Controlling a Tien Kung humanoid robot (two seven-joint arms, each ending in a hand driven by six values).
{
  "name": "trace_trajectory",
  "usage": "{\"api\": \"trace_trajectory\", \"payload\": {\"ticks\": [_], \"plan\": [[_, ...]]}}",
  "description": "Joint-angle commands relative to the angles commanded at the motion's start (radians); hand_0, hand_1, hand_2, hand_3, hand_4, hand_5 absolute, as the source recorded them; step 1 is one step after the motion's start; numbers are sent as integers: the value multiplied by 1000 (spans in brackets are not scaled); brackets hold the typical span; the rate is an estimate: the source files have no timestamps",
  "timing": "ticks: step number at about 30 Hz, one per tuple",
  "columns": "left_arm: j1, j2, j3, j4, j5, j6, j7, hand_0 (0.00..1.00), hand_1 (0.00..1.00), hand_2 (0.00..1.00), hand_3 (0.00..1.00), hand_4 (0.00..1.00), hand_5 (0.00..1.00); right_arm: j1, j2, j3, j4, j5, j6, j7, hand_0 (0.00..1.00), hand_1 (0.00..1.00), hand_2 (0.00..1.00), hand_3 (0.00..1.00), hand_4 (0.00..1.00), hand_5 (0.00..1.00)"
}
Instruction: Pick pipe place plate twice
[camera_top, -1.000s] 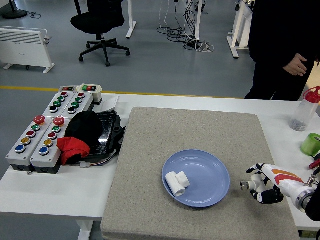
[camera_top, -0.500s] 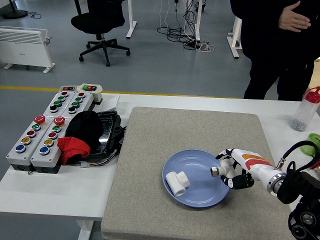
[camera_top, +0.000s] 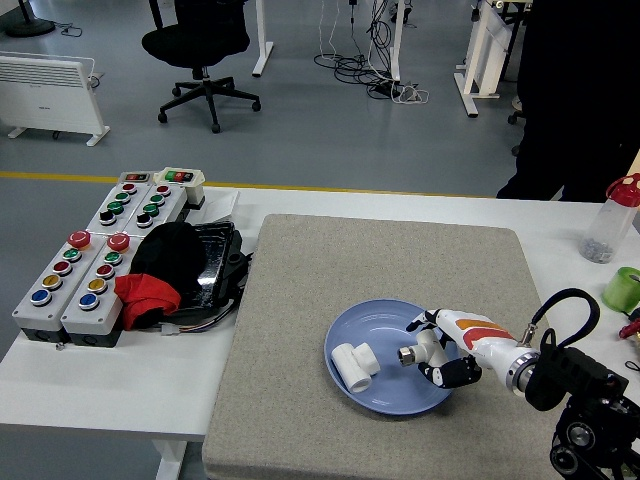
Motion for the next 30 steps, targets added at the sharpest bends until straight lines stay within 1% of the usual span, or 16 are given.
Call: {"api": "trace_trajectory", "payload": {"ticks": [2,3,7,8,9,10,18,22,26,27,30], "plan": [[0,0,0,0,1,0,0,720,740,724,654,398,998,1,1,-8,-6,-4,-1,5,733,746,797,798,568,260],[0,0,0,0,1,0,0,721,740,724,655,398,998,1,1,-9,-7,-5,0,5,826,830,937,874,611,271],[0,-1,-1,0,2,0,0,721,740,724,655,398,998,2,3,-13,-14,-13,16,17,826,830,937,874,611,271],[0,-1,-2,0,3,0,0,721,740,724,655,398,998,1,3,-14,-17,-17,18,30,826,830,937,874,611,271],[0,-1,-2,0,3,0,0,721,741,723,655,399,998,1,3,-14,-17,-21,20,38,867,862,988,934,645,264],[1,-1,-2,0,4,0,0,721,741,723,655,399,998,1,3,-14,-18,-24,20,42,867,862,988,934,645,264],[0,-1,-3,0,8,0,0,722,741,723,654,399,998,-5,4,1,-7,-37,1,57,877,871,998,947,644,259],[0,-1,-6,0,12,0,1,722,741,724,655,399,998,-14,4,20,1,-28,-21,67,876,872,996,947,625,258],[0,-1,-6,0,12,0,2,722,741,724,655,399,998,-34,5,58,12,7,-101,92,876,872,996,947,625,258],[0,-2,-6,0,13,0,2,721,741,723,655,399,998,-40,6,69,14,24,-132,102,874,868,990,932,632,287],[0,-2,-7,0,15,0,2,721,741,723,655,399,998,-62,9,108,15,93,-240,141,874,868,990,932,632,287]]}}
